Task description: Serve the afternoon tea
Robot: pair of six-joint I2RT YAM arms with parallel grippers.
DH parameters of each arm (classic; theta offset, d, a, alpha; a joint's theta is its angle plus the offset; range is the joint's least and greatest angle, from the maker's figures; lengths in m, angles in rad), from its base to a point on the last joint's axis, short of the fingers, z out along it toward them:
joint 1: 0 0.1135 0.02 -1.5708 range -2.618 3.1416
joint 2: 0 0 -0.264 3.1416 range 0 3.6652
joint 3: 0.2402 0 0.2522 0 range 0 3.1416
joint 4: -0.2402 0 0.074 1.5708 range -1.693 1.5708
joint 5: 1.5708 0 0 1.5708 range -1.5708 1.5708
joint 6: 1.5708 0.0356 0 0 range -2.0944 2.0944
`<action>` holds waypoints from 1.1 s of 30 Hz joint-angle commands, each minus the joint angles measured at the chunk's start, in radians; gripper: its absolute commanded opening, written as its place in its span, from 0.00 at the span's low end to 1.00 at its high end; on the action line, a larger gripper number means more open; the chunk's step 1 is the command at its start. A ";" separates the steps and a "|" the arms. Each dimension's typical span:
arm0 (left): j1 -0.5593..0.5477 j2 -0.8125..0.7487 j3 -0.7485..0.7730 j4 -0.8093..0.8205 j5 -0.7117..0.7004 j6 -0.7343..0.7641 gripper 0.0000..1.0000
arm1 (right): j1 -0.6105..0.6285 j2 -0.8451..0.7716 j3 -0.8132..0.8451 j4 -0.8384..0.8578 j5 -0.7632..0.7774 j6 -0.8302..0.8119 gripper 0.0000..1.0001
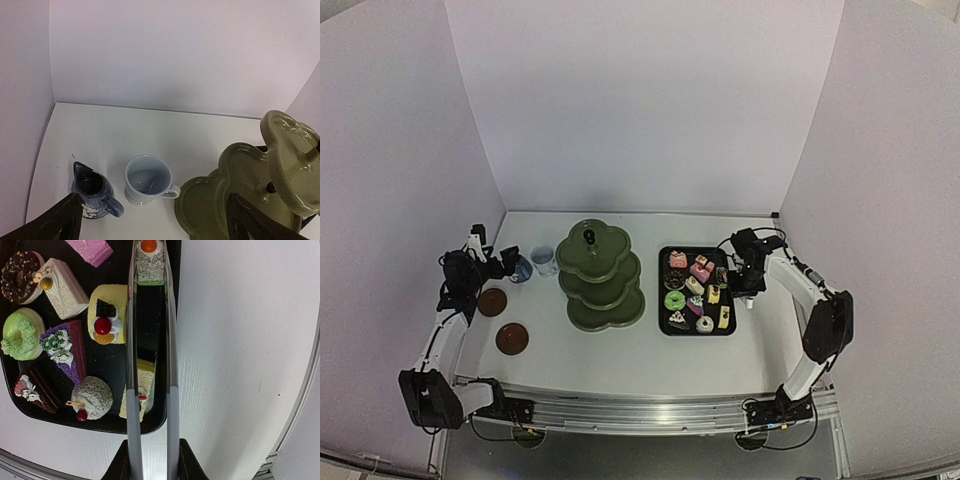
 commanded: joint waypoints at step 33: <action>-0.045 -0.129 -0.130 -0.304 0.470 0.666 0.99 | 0.253 0.180 0.286 0.305 -0.243 -0.211 0.00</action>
